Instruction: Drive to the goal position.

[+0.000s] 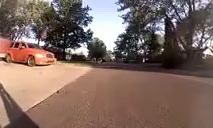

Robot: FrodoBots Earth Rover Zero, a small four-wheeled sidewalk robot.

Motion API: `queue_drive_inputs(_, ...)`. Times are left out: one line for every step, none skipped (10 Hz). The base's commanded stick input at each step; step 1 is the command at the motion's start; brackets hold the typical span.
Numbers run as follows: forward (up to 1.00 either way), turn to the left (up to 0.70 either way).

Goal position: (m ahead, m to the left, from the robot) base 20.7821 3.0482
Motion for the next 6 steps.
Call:
queue_drive_inputs(1.0, 0.0)
queue_drive_inputs(1.0, 0.0)
queue_drive_inputs(1.0, 0.0)
queue_drive_inputs(1.0, 0.0)
queue_drive_inputs(1.0, 0.0)
queue_drive_inputs(1.0, 0.0)
